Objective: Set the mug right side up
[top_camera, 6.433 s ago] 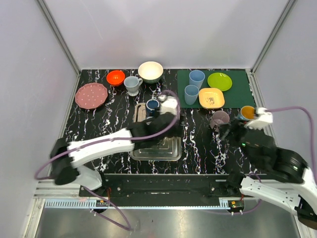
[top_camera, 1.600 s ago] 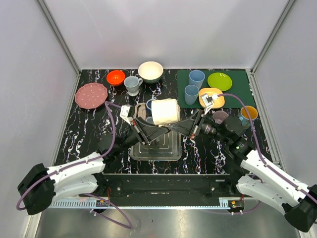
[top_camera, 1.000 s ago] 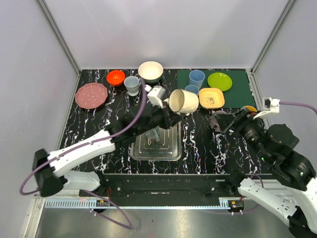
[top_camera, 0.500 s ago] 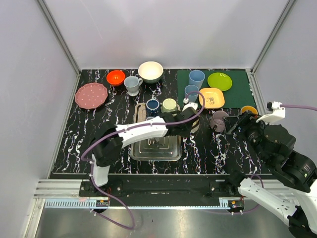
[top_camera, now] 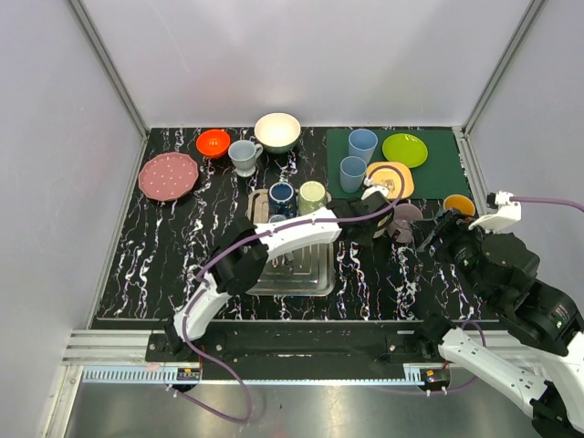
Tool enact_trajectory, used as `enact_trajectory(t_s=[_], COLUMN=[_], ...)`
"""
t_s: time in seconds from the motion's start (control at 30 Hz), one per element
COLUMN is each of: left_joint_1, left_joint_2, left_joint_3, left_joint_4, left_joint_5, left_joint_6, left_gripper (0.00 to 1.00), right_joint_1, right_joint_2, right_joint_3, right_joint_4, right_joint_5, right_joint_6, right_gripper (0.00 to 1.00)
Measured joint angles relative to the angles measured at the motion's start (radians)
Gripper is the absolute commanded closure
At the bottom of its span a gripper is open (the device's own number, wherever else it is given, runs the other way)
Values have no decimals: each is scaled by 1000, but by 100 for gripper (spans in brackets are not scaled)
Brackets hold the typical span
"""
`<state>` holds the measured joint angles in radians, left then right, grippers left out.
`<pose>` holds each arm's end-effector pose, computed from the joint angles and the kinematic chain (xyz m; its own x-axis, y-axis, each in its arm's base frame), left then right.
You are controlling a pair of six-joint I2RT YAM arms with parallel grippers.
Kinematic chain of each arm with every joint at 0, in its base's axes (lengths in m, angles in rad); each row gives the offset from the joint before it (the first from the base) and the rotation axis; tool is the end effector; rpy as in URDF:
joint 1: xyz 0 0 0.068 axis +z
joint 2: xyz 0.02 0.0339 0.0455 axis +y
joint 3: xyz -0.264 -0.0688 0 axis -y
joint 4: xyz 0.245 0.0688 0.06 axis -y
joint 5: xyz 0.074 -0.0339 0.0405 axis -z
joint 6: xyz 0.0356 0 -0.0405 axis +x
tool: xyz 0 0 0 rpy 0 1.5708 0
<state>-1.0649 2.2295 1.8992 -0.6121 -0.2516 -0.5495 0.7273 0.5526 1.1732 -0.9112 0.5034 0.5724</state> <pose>0.2484 -0.4301 0.2118 -0.7397 0.2915 -0.6065 0.4573 0.8790 -0.1353 0.0566 0.0274 0.4132 -0.3084 0.3607 -0.8802 -0.0834 0.9115 0.4028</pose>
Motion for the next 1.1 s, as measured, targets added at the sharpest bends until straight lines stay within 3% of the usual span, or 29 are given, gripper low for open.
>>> enact_trajectory(t_s=[0.23, 0.4, 0.43, 0.57, 0.63, 0.87, 1.1], left_joint_1=[1, 3, 3, 4, 4, 1, -43], left_joint_2=[71, 79, 79, 68, 35, -209, -744], left_joint_3=[71, 82, 82, 66, 15, -184, -513], left_joint_4=[-33, -40, -41, -21, 2, 32, 43], left_joint_5=[-9, -14, -16, -35, -49, -114, -253], left_joint_6=[4, 3, 3, 10, 10, 23, -9], left_gripper=[97, 76, 66, 46, 41, 31, 28], right_joint_1=[0, 0, 0, 0, 0, 0, 0], right_joint_2=[-22, -30, -31, -32, -32, -30, 74], right_joint_3=[0, -3, -5, -13, -16, -29, -108], right_joint_4=[-3, -14, -15, -15, -15, -15, 18], right_joint_5=[2, 3, 3, 3, 4, 9, -49], right_joint_6=[-19, -24, -24, -24, -24, -24, -53], right_gripper=[23, 23, 22, 22, 21, 21, 26])
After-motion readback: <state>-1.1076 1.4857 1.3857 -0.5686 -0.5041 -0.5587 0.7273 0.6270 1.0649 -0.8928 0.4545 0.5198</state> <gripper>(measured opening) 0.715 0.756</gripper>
